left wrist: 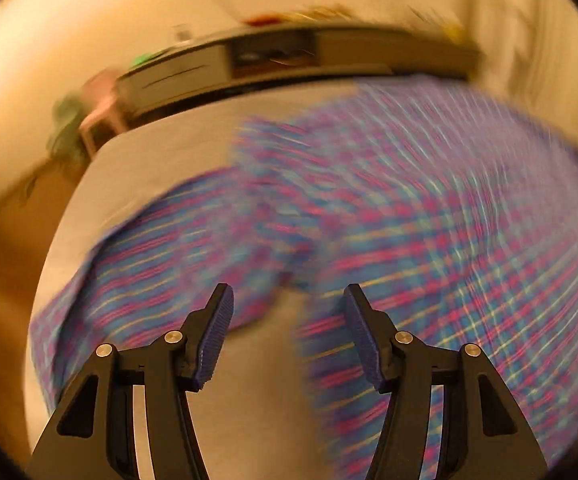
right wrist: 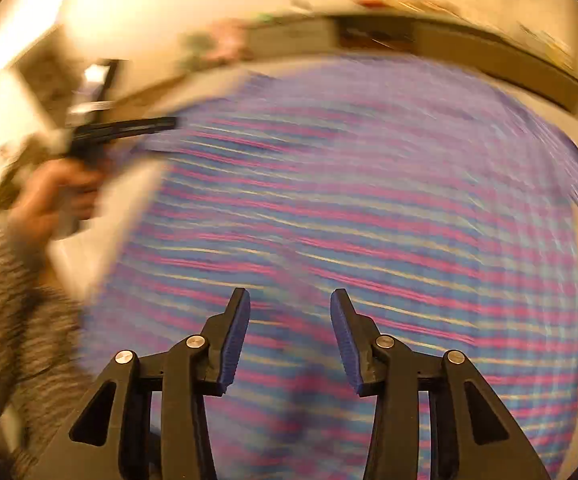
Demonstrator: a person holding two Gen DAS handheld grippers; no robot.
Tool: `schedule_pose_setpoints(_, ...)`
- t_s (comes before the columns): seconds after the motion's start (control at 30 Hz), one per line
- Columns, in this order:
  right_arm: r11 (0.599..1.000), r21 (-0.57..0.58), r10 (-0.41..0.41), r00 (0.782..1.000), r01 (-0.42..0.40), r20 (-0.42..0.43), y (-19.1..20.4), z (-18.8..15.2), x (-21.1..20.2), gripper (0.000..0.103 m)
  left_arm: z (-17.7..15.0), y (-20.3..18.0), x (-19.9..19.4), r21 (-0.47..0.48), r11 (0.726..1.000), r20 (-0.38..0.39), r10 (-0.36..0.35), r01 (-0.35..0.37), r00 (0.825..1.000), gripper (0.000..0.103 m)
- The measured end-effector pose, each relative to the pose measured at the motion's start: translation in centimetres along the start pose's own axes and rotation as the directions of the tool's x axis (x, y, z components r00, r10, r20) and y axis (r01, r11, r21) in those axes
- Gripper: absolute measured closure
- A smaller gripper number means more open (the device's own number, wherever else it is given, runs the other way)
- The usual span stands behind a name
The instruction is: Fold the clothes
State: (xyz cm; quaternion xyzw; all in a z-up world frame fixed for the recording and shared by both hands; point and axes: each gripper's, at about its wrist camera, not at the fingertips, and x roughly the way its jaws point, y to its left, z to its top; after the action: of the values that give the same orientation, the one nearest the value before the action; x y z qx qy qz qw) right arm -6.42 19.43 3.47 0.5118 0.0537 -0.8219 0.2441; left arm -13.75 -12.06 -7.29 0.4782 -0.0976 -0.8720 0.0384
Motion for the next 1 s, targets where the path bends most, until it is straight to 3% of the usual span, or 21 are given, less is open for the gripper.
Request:
schedule_pose_setpoints(0.03, 0.998, -0.013, -0.057, 0.998, 0.057, -0.041, -0.4, -1.2, 1.4, 0.059, 0.1, -1.0, 1.1, 0.027, 0.999, -0.027, 0.021, -0.020, 0.999, 0.043)
schedule_pose_setpoints(0.1, 0.992, -0.070, -0.109, 0.994, 0.106, -0.033, 0.2, -3.4, 1.8, 0.058, 0.8, -1.2, 2.2, 0.019, 0.998, -0.049, 0.059, -0.058, 0.997, 0.042)
schedule_pose_setpoints(0.27, 0.984, -0.167, -0.084, 0.982, 0.056, -0.167, -0.3, -7.8, -2.4, 0.058, 2.1, -0.2, 3.2, -0.034, 0.991, -0.085, 0.125, -0.129, 0.988, 0.041)
schedule_pose_setpoints(0.37, 0.989, -0.101, -0.120, 0.983, 0.107, -0.140, -1.9, -9.5, -4.8, 0.057, 1.9, -1.8, 2.8, 0.036, 0.980, -0.082, 0.199, -0.196, 0.977, 0.044)
schedule_pose_setpoints(0.4, 0.990, -0.074, -0.123, 0.988, 0.116, -0.097, -2.1, -9.8, -5.8, 0.056, 1.7, -2.5, 2.2, 0.057, 0.982, -0.070, 0.186, -0.183, 0.980, 0.044)
schedule_pose_setpoints(0.47, 0.996, -0.069, -0.061, 0.998, 0.060, -0.017, -0.6, -10.1, -7.4, 0.045, 1.1, -4.2, 0.4, 0.099, 0.985, -0.037, 0.143, -0.139, 0.989, 0.044)
schedule_pose_setpoints(0.53, 0.981, -0.192, -0.011, 1.000, 0.012, 0.006, 2.7, -10.3, -7.3, 0.029, 0.5, -5.7, -1.8, 0.147, 0.985, 0.002, 0.096, -0.095, 0.995, 0.043)
schedule_pose_setpoints(0.6, 0.946, -0.321, 0.041, 0.999, -0.033, 0.019, 6.0, -10.5, -7.0, 0.027, -0.1, -6.9, -4.3, 0.180, 0.983, 0.034, 0.032, -0.038, 0.999, 0.043)
schedule_pose_setpoints(0.63, 0.920, -0.391, 0.030, 0.999, -0.022, 0.013, 7.5, -10.5, -6.4, 0.027, -0.4, -7.4, -5.6, 0.195, 0.981, 0.049, -0.002, -0.008, 0.999, 0.043)
schedule_pose_setpoints(0.67, 0.886, -0.463, -0.015, 1.000, 0.016, 0.006, 8.7, -10.4, -5.2, 0.033, -0.9, -8.1, -7.1, 0.209, 0.978, 0.066, -0.039, 0.025, 0.997, 0.043)
schedule_pose_setpoints(0.7, 0.875, -0.482, -0.044, 0.999, 0.038, -0.002, 8.3, -9.8, -4.6, 0.071, -1.4, -8.7, -8.9, 0.225, 0.972, 0.091, -0.086, 0.064, 0.992, 0.043)
schedule_pose_setpoints(0.73, 0.890, -0.455, -0.053, 0.998, 0.041, -0.014, 7.5, -8.3, -3.8, 0.098, -2.0, -9.1, -10.8, 0.245, 0.964, 0.121, -0.137, 0.104, 0.983, 0.043)
schedule_pose_setpoints(0.8, 0.954, -0.299, 0.041, 0.998, -0.028, 0.037, 4.6, -5.1, -4.9, 0.097, -3.1, -9.7, -13.6, 0.292, 0.943, 0.163, -0.215, 0.161, 0.963, 0.043)
schedule_pose_setpoints(0.83, 0.973, -0.226, 0.070, 0.995, -0.053, 0.066, 3.2, -3.8, -5.4, 0.094, -3.7, -10.1, -14.7, 0.321, 0.929, 0.173, -0.249, 0.184, 0.953, 0.043)
schedule_pose_setpoints(0.9, 0.990, -0.143, 0.025, 0.997, -0.014, 0.077, 1.4, -2.2, -5.2, 0.088, -4.9, -11.3, -15.3, 0.383, 0.899, 0.157, -0.288, 0.210, 0.945, 0.042)
schedule_pose_setpoints(1.0, 0.999, -0.049, 0.001, 0.997, 0.003, 0.071, 0.3, -2.7, -5.2, 0.065, -6.7, -13.9, -14.5, 0.471, 0.862, 0.098, -0.264, 0.188, 0.960, 0.042)
